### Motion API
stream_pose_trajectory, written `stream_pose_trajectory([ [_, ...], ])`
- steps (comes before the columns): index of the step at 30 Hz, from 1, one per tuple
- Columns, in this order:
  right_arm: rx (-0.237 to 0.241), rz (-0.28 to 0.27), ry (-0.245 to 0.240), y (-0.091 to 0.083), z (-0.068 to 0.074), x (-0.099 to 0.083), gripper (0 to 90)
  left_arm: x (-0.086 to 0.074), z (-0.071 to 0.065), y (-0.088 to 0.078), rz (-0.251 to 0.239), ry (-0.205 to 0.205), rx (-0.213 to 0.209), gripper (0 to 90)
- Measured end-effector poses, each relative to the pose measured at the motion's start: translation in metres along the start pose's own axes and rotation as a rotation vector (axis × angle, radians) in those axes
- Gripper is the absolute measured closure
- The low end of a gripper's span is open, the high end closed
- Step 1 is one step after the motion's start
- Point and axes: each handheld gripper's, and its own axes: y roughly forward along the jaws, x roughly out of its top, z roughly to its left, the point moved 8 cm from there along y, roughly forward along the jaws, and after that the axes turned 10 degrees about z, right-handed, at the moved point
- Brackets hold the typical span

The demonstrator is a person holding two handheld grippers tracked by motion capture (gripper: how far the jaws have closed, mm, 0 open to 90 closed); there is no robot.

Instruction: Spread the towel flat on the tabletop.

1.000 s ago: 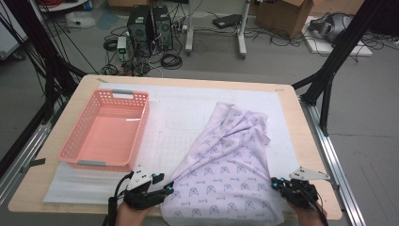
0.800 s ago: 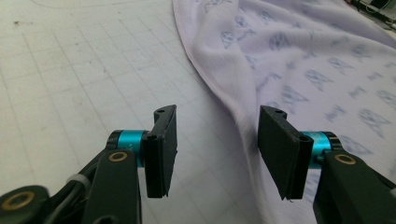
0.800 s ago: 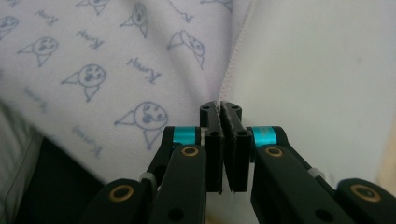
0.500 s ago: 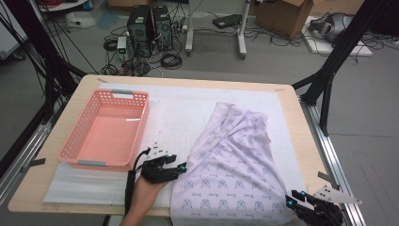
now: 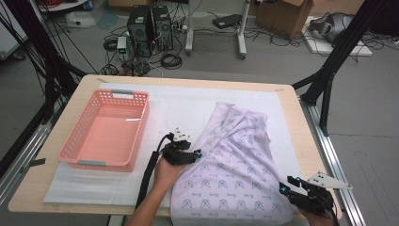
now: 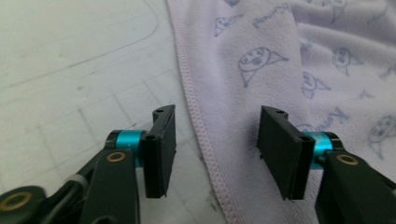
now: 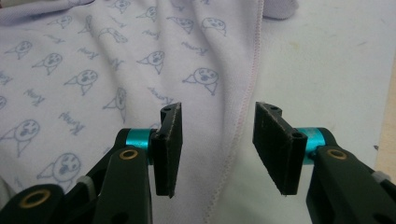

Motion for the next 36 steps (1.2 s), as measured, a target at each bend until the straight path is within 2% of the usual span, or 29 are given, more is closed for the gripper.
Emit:
stream_pose_trajectory([
  [1,0.000,0.000,-0.001,0.000,-0.001,0.000,51.8,0.000,-0.001,0.000,0.004,0.027,0.011,58.4],
  [2,0.001,-0.001,0.001,0.000,-0.001,0.000,51.6,0.000,-0.003,-0.001,0.002,0.036,-0.006,67.1],
  [3,0.001,-0.001,0.005,-0.001,-0.002,-0.001,51.6,0.000,-0.004,-0.001,0.005,0.031,-0.017,77.7],
  [4,0.000,-0.004,0.006,-0.001,-0.002,0.000,51.6,-0.001,-0.004,-0.002,0.008,0.027,-0.020,83.6],
  [5,0.003,-0.004,0.012,-0.001,-0.002,-0.001,51.6,-0.001,-0.004,-0.002,0.009,0.017,-0.025,85.2],
  [7,0.004,-0.005,0.013,-0.002,-0.002,-0.001,51.7,-0.004,0.000,-0.006,0.021,-0.019,-0.030,86.2],
  [10,0.003,-0.002,0.008,-0.001,-0.002,-0.002,51.8,-0.012,0.007,-0.016,0.006,-0.052,-0.017,86.5],
  [12,0.005,0.002,0.011,-0.001,-0.002,-0.002,52.0,-0.020,0.014,-0.024,-0.010,-0.089,-0.018,86.4],
  [17,0.004,0.013,0.014,0.002,-0.001,-0.002,52.0,-0.044,0.022,-0.051,-0.052,-0.132,-0.026,86.4],
  [22,0.000,0.009,0.023,0.005,-0.002,0.001,52.0,-0.066,0.021,-0.074,-0.079,-0.142,-0.025,86.4],
  [26,-0.001,0.000,0.035,0.013,-0.003,0.012,51.7,-0.076,0.019,-0.086,-0.097,-0.140,-0.045,86.1],
  [31,0.002,0.023,0.030,0.038,-0.003,0.032,50.6,-0.076,0.016,-0.088,-0.112,-0.119,-0.076,84.9],
  [36,-0.007,0.049,0.007,0.071,-0.001,0.056,49.7,-0.082,0.020,-0.086,-0.106,-0.139,-0.084,79.5],
])
